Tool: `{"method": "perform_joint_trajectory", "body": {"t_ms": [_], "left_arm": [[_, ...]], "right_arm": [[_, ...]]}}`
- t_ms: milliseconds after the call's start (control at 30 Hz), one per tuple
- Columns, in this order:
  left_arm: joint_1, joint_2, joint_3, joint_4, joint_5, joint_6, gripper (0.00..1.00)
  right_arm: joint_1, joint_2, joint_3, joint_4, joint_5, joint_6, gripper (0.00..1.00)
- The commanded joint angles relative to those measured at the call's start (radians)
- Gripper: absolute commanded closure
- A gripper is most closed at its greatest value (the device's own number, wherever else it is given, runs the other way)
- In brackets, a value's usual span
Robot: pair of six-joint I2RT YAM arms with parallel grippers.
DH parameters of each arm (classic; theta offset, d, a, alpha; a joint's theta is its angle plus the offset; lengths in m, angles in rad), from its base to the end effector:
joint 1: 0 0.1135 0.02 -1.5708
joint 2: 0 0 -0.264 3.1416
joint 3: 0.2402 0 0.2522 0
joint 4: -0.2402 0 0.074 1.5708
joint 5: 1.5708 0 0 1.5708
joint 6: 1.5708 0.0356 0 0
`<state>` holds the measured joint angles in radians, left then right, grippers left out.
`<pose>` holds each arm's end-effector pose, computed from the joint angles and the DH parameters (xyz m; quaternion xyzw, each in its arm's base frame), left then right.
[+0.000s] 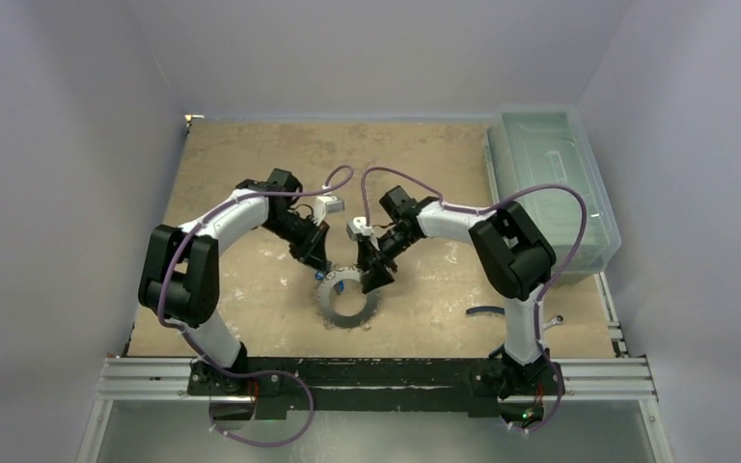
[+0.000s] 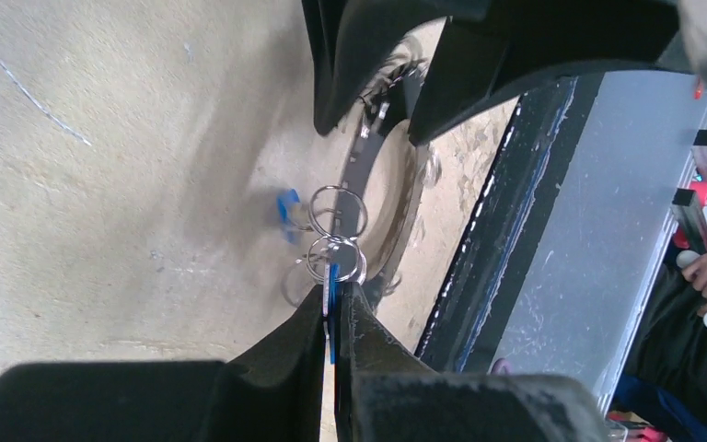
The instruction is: Remove the keys from the keyring
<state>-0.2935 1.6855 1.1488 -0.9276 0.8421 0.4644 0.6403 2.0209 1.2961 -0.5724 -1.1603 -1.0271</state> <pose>0.2812 -0.1127 0.2049 0.3574 0.8387 -0.4025 0.0832 0.2867 0.2543 0.1488 -0.6637 0.5016 0.5110 0.2163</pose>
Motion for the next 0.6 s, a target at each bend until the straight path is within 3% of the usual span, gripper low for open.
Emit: {"method": "perform_joint_trajectory", "body": {"t_ms": [0, 300, 433, 567], "left_arm": [[0.008, 0.004, -0.044, 0.052, 0.069, -0.008, 1.0], [0.017, -0.017, -0.124, 0.147, 0.073, -0.148, 1.0], [0.02, -0.032, -0.129, 0.164, 0.074, -0.182, 1.0], [0.022, -0.024, -0.123, 0.159, 0.084, -0.193, 1.0]], "right_arm": [[-0.007, -0.1, -0.07, 0.229, 0.12, 0.243, 0.45], [-0.023, -0.278, -0.192, 0.451, 0.341, 0.458, 0.44], [-0.014, -0.389, -0.286, 0.606, 0.42, 0.594, 0.49], [0.043, -0.451, -0.375, 0.795, 0.492, 0.737, 0.62]]}}
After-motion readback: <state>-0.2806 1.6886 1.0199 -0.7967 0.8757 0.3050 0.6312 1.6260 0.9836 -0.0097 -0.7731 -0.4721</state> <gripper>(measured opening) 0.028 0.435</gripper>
